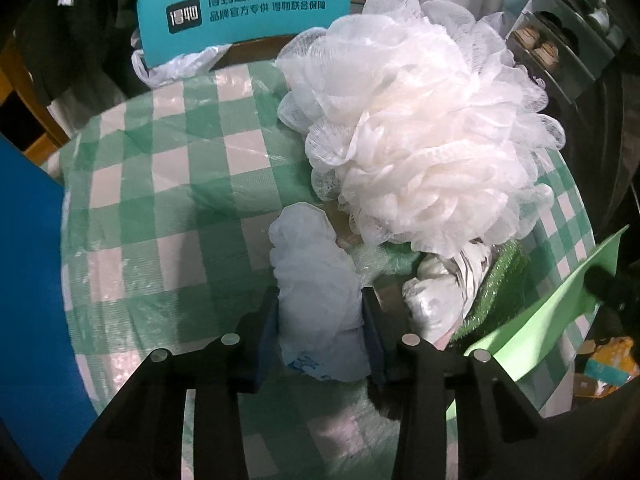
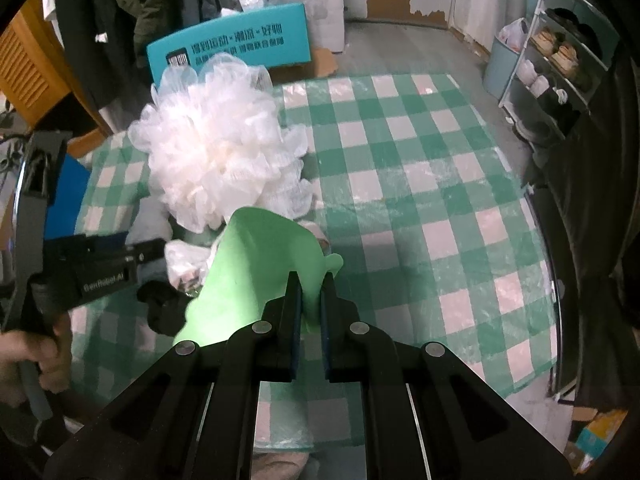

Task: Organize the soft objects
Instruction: 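Lift the green cloth with the right gripper while the left gripper carries the white wrapped item toward the box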

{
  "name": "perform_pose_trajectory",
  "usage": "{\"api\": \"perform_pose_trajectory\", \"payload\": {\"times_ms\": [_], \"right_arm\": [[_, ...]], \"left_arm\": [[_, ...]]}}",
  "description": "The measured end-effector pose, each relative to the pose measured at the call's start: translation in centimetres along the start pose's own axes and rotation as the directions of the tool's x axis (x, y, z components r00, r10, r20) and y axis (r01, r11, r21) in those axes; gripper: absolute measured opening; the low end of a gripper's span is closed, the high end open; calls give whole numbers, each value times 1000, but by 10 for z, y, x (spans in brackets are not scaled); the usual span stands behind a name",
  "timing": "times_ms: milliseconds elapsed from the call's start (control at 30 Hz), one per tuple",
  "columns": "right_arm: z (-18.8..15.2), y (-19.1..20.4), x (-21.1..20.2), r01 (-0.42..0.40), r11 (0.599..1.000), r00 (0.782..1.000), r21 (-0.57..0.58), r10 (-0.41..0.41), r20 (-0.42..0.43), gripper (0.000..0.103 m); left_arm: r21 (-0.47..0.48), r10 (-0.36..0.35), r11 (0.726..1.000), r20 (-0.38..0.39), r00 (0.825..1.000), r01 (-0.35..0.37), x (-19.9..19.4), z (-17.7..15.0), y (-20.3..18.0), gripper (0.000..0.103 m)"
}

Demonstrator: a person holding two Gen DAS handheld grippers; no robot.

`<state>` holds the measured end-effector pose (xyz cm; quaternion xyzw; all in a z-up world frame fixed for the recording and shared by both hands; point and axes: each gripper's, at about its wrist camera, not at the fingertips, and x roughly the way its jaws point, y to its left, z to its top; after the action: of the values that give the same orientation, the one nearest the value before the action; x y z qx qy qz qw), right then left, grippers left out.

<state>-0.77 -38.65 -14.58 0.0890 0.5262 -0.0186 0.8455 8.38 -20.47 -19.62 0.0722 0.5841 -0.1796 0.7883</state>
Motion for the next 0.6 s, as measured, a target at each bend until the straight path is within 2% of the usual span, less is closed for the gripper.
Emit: {"api": "perform_pose_trajectory", "payload": {"times_ms": [400, 600], "right_arm": [[14, 16, -29, -17, 1000, 996, -24, 19, 91, 6], [21, 25, -44, -28, 999, 990, -35, 32, 135, 6]], "left_arm": [[20, 69, 997, 113, 991, -71, -55, -7, 7, 39], [10, 77, 997, 155, 985, -79, -78, -9, 12, 39]]}}
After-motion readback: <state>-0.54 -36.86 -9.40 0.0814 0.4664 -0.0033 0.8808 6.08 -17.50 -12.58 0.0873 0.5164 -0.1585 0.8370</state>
